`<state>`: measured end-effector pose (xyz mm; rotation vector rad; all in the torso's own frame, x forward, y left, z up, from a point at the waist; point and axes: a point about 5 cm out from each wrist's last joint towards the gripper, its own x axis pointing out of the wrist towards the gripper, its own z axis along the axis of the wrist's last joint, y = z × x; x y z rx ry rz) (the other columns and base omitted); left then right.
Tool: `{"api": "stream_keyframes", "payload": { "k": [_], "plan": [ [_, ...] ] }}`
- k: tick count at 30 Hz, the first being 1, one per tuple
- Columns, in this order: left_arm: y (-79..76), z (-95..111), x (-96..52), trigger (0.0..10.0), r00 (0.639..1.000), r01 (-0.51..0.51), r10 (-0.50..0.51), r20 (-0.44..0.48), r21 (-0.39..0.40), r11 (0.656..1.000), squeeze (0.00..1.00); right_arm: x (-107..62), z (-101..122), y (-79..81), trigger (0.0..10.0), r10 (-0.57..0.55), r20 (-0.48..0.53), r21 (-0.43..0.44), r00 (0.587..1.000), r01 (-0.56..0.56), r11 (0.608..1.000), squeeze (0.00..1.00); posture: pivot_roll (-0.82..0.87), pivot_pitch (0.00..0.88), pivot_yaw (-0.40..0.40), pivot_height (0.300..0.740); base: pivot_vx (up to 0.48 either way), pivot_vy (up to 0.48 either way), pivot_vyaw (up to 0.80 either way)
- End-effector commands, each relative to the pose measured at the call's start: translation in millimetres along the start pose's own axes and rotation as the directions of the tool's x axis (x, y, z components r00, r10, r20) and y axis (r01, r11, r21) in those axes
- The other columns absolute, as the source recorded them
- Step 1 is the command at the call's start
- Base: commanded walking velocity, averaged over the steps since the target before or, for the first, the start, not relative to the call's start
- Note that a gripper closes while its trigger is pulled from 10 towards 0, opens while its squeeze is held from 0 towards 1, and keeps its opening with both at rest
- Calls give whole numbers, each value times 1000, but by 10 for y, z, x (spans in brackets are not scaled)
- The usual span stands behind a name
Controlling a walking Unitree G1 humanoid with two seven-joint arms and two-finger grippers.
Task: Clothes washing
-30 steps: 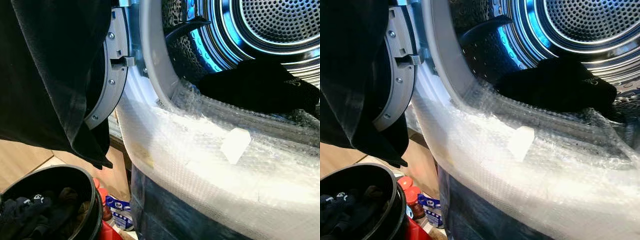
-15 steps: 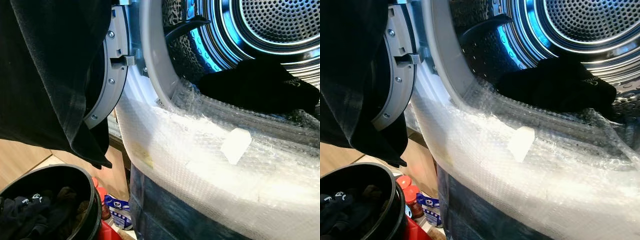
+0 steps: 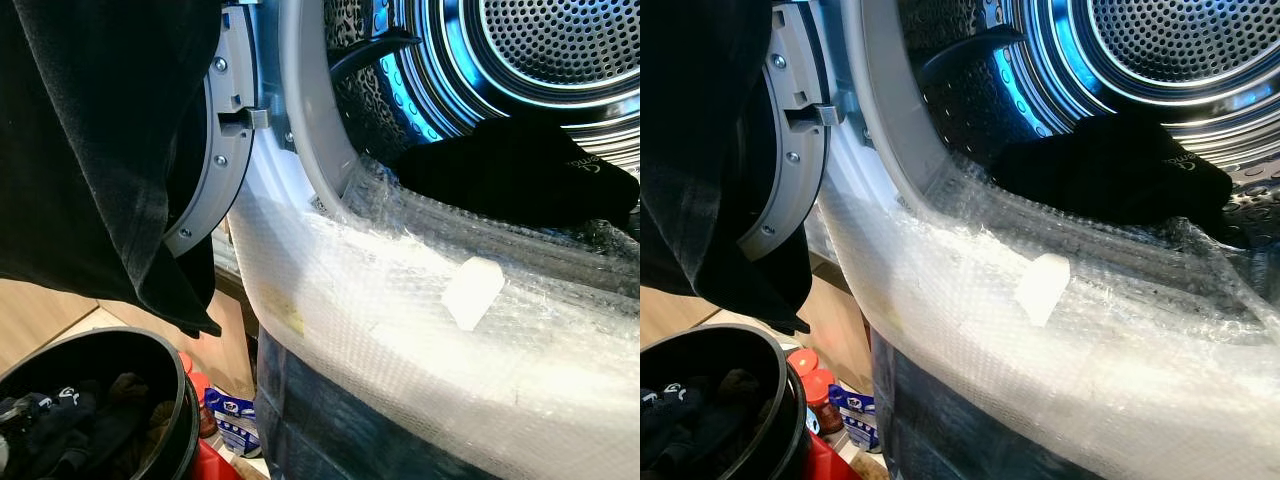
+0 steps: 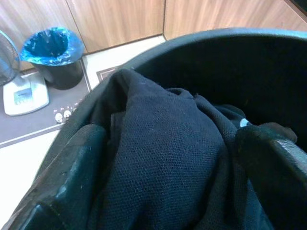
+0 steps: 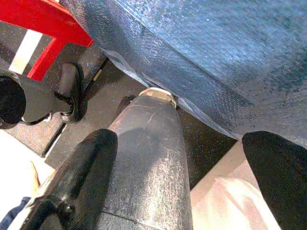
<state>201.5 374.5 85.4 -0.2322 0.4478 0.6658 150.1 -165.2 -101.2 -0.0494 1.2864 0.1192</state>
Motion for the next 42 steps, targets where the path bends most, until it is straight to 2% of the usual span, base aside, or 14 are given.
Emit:
{"api": "stream_keyframes", "payload": {
  "k": [1, 10, 11, 12, 36, 42],
  "plan": [
    [-2, -85, 22, 10000, 998, -12, 12, -55, -3, 1000, 0, -2, -34, -28, 10000, -9, -15, -1, 1000, 9, 1000, 0, 78, 38, -36, 740, 0, 0, 0],
    [-42, -155, 42, 10000, 996, 5, -6, -94, -6, 1000, 0, -3, -45, -44, 10000, -10, -16, -4, 1000, 10, 1000, 0, 75, 29, -31, 740, 0, 0, 0],
    [-62, -157, 43, 2980, 995, 19, -19, -94, -2, 1000, 0, -4, -47, -51, 10000, -10, -17, -8, 1000, 10, 1000, 0, 73, 23, -28, 740, 0, 0, 0],
    [-70, -157, 42, 0, 995, 23, -23, -94, -3, 1000, 0, -5, -42, -52, 10000, -9, -16, -9, 1000, 9, 1000, 0, 73, 23, -28, 740, 0, 0, 0],
    [-143, -194, 62, 0, 994, 58, -57, -92, 13, 998, 0, -1, -34, -24, 10000, 2, -14, -50, 1000, -2, 999, 0, 72, 0, -21, 740, 0, 0, 0],
    [-159, -171, 49, 0, 994, 65, -61, -87, 39, 997, 0, 2, -35, 1, 10000, 10, -12, -60, 1000, -10, 998, 0, 74, 0, -14, 740, 0, 0, 0]
  ]
}}
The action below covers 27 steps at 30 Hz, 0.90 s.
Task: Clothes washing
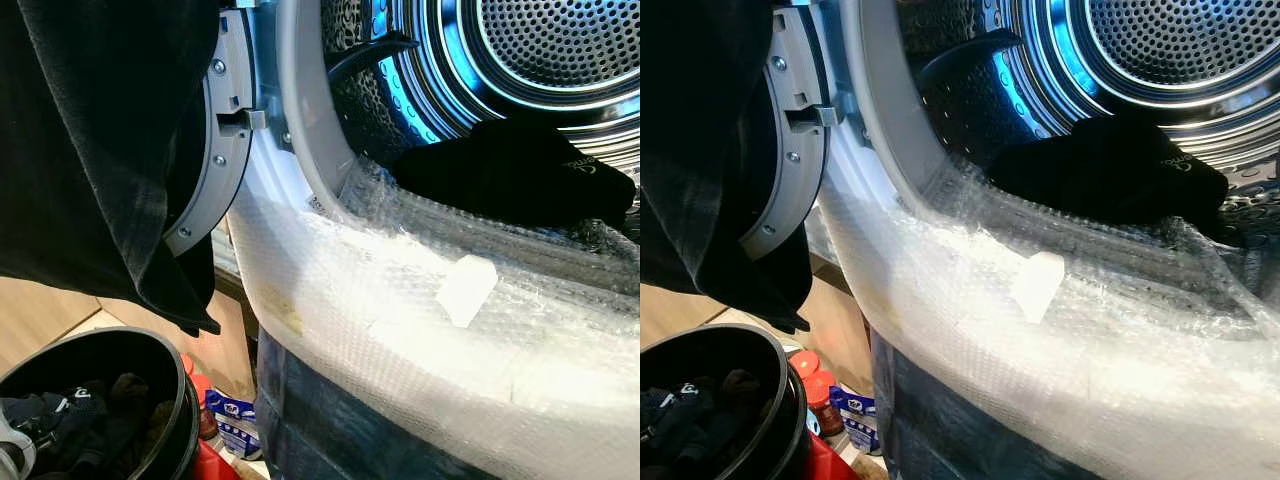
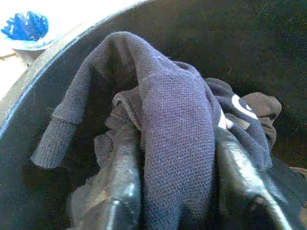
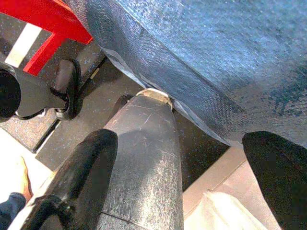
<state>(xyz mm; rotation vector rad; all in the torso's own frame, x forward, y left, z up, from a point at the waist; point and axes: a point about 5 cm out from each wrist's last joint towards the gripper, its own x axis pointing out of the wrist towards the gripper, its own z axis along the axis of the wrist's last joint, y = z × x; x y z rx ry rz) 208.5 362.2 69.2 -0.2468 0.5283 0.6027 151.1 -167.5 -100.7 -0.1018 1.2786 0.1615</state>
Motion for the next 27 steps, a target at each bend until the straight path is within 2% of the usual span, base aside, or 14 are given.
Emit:
{"api": "stream_keyframes", "payload": {
  "k": [1, 8, 12, 14, 17, 18, 19, 20, 22, 23, 24, 26, 27],
  "plan": [
    [-29, 12, -16, 0, 1000, 13, -13, 5, 18, 1000, 0, 7, -40, 42, 10000, 14, -14, 0, 1000, -14, 1000, 0, 77, 0, -13, 740, 0, 0, 0],
    [-30, 47, -30, 0, 1000, 9, -9, 17, 22, 1000, 0, 12, -35, 76, 10000, 24, -13, -2, 1000, -24, 1000, 0, 81, 0, -9, 740, 0, 0, 0],
    [-66, 141, -60, 0, 998, 21, -22, 57, 27, 999, 0, 12, -18, 83, 10000, 28, -5, 4, 1000, -28, 1000, 0, 83, 0, -14, 740, 0, 0, 0],
    [-142, 364, -154, 0, 989, 44, -59, 139, 103, 994, 0, 10, -3, 76, 10000, 29, 4, 13, 1000, -29, 1000, 0, 85, 0, -16, 740, 0, 0, 0],
    [-306, 586, -285, 0, 966, 135, -168, 195, 173, 976, 0, 7, -13, 52, 10000, 26, 3, 25, 1000, -26, 999, 0, 100, 0, -21, 740, 0, 0, 0],
    [-306, 586, -285, 0, 966, 135, -168, 195, 173, 976, 0, 7, -13, 52, 10000, 26, 3, 25, 1000, -26, 999, 0, 100, 0, -21, 740, 0, 0, 0],
    [-453, 673, -382, 0, 940, 229, -278, 195, 242, 943, 0, 6, -25, 36, 10000, 23, 0, 26, 1000, -23, 999, 0, 105, 4, -22, 740, 0, 0, 0],
    [-518, 689, -423, 0, 926, 272, -328, 185, 274, 922, 0, 6, -29, 32, 10000, 22, -1, 24, 1000, -22, 999, 0, 105, 4, -22, 740, 0, 0, 0],
    [-793, 670, -628, 0, 839, 455, -538, 86, 433, 778, 0, 4, -26, 18, 10000, 16, -1, 30, 1000, -16, 999, 0, 101, 9, -20, 740, 0, 0, 0],
    [-793, 670, -628, 0, 839, 455, -538, 86, 433, 778, 0, 4, -26, 18, 10000, 16, -1, 30, 1000, -16, 999, 0, 101, 9, -20, 740, 0, 0, 0],
    [-856, 665, -680, 0, 815, 490, -576, 63, 456, 743, 0, 3, -22, 17, 10000, 16, 0, 32, 1000, -16, 999, 0, 101, 9, -20, 740, 0, 0, 0],
    [-1000, 656, -795, 0, 756, 556, -655, 8, 518, 649, 0, 3, -14, 14, 10000, 15, 4, 34, 1000, -15, 999, 0, 96, 14, -18, 740, 0, 0, 0],
    [-1142, 626, -911, 0, 683, 620, -729, -49, 567, 543, 0, 2, -7, 12, 10000, 15, 7, 33, 1000, -15, 999, 0, 94, 15, -18, 740, 0, 0, 0]
  ]
}}
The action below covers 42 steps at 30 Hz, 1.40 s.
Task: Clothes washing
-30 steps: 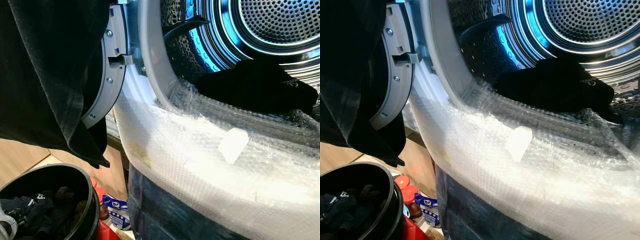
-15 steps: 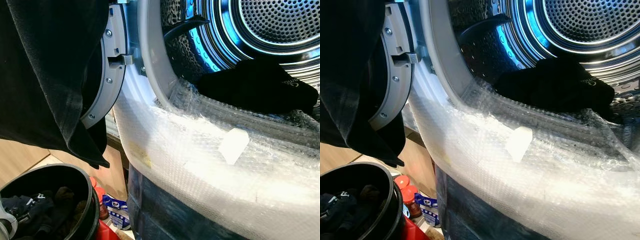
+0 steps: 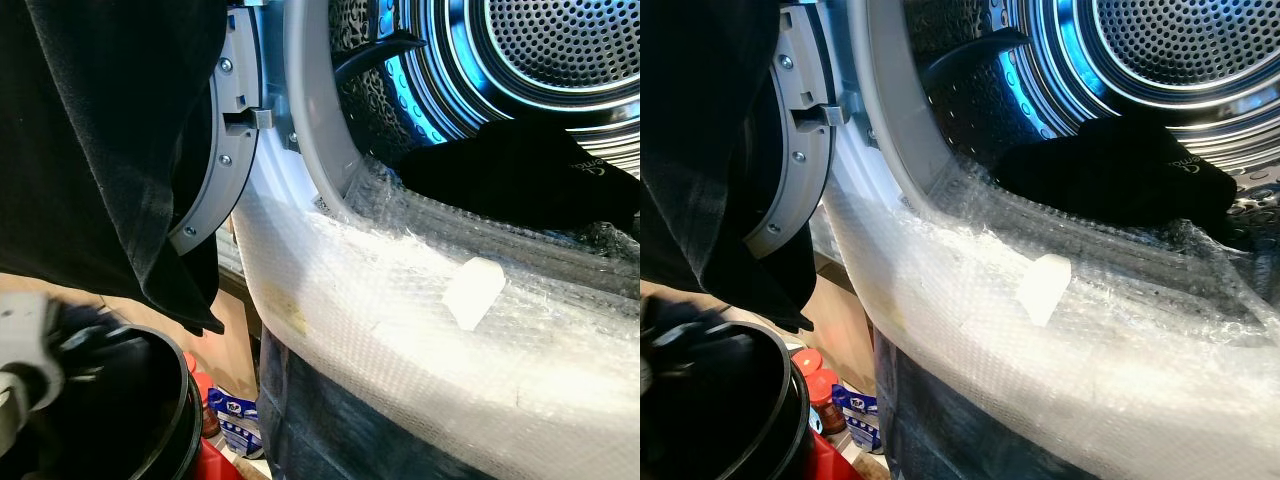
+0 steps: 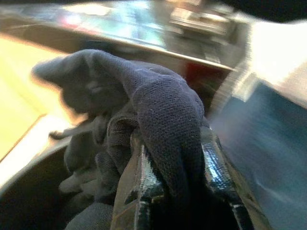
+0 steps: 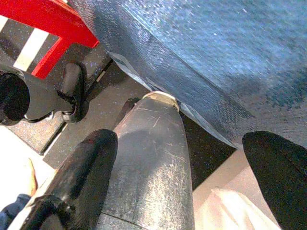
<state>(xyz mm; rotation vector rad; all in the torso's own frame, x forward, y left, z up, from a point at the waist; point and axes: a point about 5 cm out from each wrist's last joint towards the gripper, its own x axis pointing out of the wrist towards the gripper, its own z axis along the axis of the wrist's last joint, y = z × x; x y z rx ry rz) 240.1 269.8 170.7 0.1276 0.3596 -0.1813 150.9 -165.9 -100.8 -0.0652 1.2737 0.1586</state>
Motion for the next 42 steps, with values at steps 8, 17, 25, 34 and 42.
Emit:
{"api": "stream_keyframes", "payload": {
  "k": [8, 17, 25, 34, 42],
  "plan": [
    [-982, 245, -85, 0, 771, 623, -636, 41, 161, 766, 0, 2, 1, 9, 10000, 1, 2, -8, 1000, -1, 1000, 0, 86, 16, -13, 740, 0, 0, 0],
    [-1631, 248, -73, 0, 424, 893, -905, -26, 177, 413, 0, 4, 14, 30, 10000, 9, 5, -28, 1000, -9, 1000, 0, 80, 9, -12, 740, 0, 0, 0],
    [-1986, 97, -29, 0, 212, 969, -972, -98, 148, 197, 0, 6, 36, 55, 10000, 26, 22, -54, 999, -25, 998, 0, 64, 7, -7, 740, 0, 0, 0],
    [-2275, 397, 126, 0, 129, 960, -991, -39, 257, 115, 0, 6, 43, 55, 10000, 22, 32, -50, 999, -20, 999, 0, 59, 3, -8, 740, 0, 0, 0],
    [-2415, 506, 196, 0, 108, 952, -994, -7, 288, 101, 0, 8, 41, 65, 10000, 24, 35, -41, 999, -22, 999, 0, 41, 5, -4, 740, 0, 0, 0]
  ]
}}
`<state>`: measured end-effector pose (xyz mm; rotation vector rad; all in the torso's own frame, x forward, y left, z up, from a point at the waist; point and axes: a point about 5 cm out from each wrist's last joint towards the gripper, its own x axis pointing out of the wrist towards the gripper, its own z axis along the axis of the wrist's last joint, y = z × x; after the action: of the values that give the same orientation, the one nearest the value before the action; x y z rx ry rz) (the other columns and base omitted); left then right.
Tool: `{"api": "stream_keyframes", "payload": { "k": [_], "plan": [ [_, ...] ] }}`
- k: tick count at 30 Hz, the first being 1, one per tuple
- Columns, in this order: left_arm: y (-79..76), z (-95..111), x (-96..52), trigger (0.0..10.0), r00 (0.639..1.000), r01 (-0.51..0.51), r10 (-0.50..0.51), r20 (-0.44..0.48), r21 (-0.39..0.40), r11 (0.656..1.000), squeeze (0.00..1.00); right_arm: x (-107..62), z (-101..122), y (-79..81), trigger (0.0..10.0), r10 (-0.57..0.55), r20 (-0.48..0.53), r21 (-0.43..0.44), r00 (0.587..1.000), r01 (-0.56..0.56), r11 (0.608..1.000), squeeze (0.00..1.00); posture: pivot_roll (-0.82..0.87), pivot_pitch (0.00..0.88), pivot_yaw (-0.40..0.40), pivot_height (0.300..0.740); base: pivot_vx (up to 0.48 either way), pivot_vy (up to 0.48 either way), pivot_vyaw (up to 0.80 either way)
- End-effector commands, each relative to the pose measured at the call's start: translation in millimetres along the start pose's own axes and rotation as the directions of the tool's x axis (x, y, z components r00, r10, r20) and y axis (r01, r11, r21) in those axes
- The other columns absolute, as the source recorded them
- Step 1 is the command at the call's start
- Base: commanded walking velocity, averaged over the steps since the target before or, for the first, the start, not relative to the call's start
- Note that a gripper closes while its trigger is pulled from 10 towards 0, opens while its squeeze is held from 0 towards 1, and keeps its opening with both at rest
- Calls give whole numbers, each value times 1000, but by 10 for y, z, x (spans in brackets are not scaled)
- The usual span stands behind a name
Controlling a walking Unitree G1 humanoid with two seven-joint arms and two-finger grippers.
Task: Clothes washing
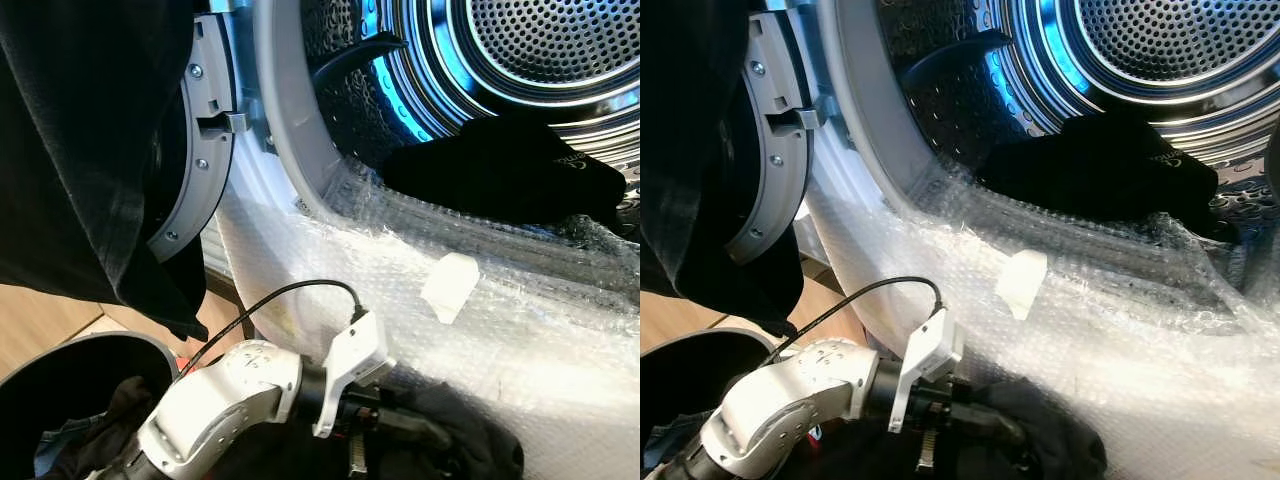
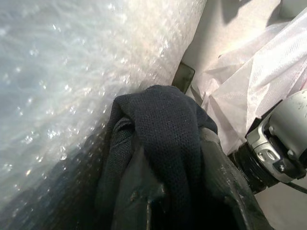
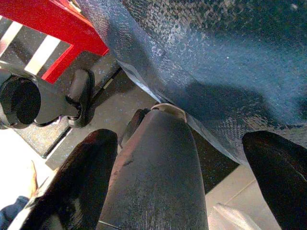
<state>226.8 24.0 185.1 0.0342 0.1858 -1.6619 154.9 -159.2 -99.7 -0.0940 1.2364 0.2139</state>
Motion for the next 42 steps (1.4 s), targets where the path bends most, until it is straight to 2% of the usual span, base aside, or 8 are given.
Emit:
{"api": "stream_keyframes", "payload": {
  "k": [1, 5, 14, 20, 27, 28, 36, 42],
  "plan": [
    [3, -27, -56, 0, 1000, -25, 25, -15, 15, 1000, 0, 1, -7, 1, 10000, -2, 5, 14, 1000, 2, 1000, 0, 41, 5, -4, 740, 0, 0, 0],
    [6, -128, -195, 0, 996, -74, 73, -51, -8, 997, 0, -1, -14, -11, 10000, -3, 7, 2, 1000, 3, 1000, 0, 47, 11, -4, 740, 0, 0, 0],
    [-185, -614, -958, 0, 925, -319, 279, -259, -124, 940, 0, -42, 0, -150, 10000, 58, 67, -94, 996, -52, 994, 0, 66, 29, -10, 740, 0, 0, 0],
    [-217, -813, -1143, 0, 863, -427, 359, -356, -133, 895, 0, -108, 25, -252, 10000, 176, 137, -200, 975, -147, 969, 0, 60, 33, -25, 740, 0, 0, 0],
    [-234, -892, -1081, 0, 868, -409, 334, -368, -148, 900, 0, -321, 90, -320, 10000, 484, 247, -314, 839, -403, 860, 20, 25, 38, -30, 740, 0, 0, 0],
    [-215, -929, -1074, 0, 861, -412, 333, -384, -144, 900, 0, -453, 118, -304, 10000, 601, 286, -344, 747, -505, 792, 1000, 19, 39, -31, 740, 0, 0, 0],
    [-165, -974, -919, 0, 879, -351, 276, -388, -137, 926, 0, -1146, 171, -355, 10000, 888, 204, -471, 412, -754, 458, 1000, -4, 32, -30, 740, 0, 0, 0],
    [-145, -965, -789, 0, 899, -296, 228, -374, -134, 946, 0, -1262, 287, -336, 10000, 880, 162, -533, 446, -711, 458, 1000, -13, 25, -28, 740, 0, 0, 0]
  ]
}}
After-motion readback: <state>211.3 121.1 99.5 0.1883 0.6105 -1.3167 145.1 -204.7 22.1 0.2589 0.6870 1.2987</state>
